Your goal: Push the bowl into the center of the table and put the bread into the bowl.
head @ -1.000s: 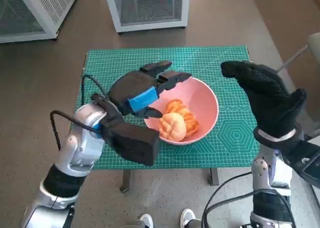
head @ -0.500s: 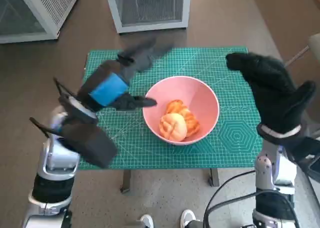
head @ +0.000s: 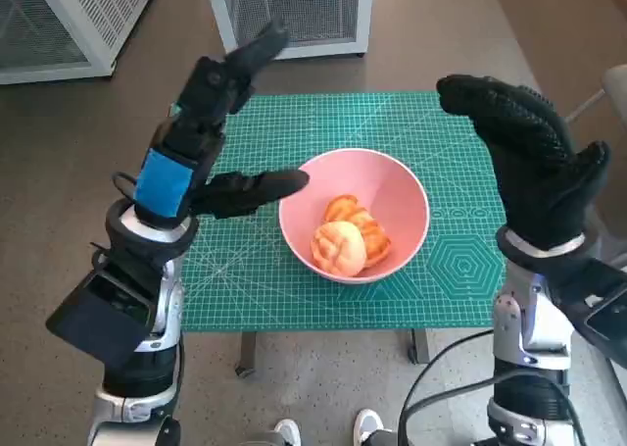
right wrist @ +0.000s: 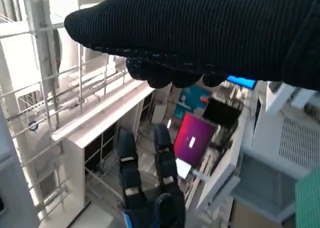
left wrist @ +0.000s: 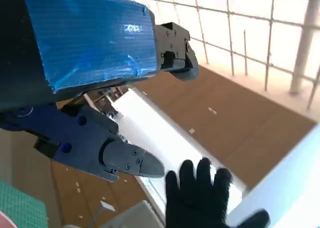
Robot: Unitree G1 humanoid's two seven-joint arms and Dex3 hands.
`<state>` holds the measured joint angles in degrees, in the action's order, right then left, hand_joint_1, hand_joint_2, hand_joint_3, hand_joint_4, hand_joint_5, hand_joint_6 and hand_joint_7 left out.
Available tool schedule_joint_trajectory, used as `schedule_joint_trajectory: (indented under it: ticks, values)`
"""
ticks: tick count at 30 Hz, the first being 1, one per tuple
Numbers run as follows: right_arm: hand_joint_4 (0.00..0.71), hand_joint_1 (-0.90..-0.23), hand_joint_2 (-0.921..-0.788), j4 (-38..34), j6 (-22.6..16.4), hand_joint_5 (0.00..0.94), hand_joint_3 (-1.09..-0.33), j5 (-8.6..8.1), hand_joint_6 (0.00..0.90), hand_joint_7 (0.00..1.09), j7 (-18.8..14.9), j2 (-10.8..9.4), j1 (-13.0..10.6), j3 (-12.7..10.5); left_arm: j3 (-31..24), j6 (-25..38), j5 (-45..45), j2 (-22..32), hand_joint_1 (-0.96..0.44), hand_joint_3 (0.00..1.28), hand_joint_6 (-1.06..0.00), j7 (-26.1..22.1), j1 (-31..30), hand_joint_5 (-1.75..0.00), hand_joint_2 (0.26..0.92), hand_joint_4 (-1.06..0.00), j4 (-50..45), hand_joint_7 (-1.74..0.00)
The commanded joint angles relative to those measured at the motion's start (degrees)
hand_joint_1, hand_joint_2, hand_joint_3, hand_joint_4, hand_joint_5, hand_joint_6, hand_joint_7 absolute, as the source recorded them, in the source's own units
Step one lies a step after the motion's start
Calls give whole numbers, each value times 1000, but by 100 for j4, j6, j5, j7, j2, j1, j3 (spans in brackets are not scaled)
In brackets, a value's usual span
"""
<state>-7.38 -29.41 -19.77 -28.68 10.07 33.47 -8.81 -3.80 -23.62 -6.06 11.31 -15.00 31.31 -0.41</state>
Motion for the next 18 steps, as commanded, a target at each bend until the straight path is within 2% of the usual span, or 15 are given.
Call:
schedule_joint_trajectory:
  ticks: [1, 8, 18]
  values:
    - [319, -483, -921, -33, -15, 0, -486, 132, 75, 585, 64, 21, 101, 71, -77, 5, -367, -23, -613, 287, -1, -131, -96, -13, 921, -208, 46, -598]
    - [308, -488, -921, -68, 36, 0, -490, 66, 66, 596, 9, 60, 191, 118, -91, -36, -517, -23, -604, 298, -14, -241, -92, -10, 921, -205, 90, -583]
    - [308, -488, -921, -86, 71, 2, -491, 80, 60, 616, 7, 92, 229, 171, -37, -51, -498, -74, -609, 315, -23, -256, -127, -9, 921, -207, 10, -574]
